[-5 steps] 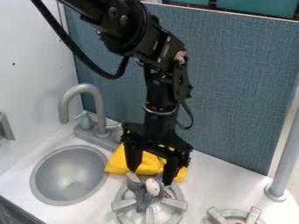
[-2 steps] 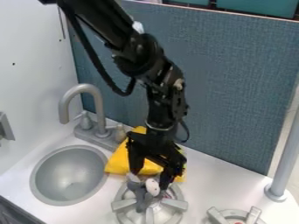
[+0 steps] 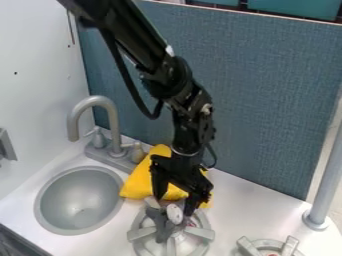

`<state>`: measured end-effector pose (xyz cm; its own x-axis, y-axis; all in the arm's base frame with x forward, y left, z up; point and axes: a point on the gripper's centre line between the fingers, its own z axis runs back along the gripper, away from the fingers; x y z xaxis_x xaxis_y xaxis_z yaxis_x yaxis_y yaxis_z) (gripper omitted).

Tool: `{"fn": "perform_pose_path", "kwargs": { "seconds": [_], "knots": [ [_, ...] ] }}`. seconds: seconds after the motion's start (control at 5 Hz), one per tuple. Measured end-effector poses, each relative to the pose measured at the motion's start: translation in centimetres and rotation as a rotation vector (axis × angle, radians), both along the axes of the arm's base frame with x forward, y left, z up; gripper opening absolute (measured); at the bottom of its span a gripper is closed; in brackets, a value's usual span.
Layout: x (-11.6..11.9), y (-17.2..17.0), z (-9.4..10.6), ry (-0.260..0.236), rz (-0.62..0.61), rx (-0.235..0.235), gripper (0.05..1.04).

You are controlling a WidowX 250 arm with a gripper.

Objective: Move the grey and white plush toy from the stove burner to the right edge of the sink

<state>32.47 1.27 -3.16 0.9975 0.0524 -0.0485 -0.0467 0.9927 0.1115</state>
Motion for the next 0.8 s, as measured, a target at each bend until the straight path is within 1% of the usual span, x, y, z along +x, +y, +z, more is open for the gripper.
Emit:
{"fn": "perform_pose_path", "kwargs": {
  "seconds": [0.2, 0.4, 0.6, 0.8],
  "knots": [
    [0.3, 0.6, -1.3, 0.044, 0.021, 0.042, 1.001],
    [0.5, 1.4, -2.0, 0.084, 0.066, 0.073, 1.001],
    [0.7, 2.0, -3.5, 0.133, 0.104, 0.047, 1.001],
    [0.5, 2.0, -5.0, 0.164, 0.126, -0.043, 0.966]
  ]
}}
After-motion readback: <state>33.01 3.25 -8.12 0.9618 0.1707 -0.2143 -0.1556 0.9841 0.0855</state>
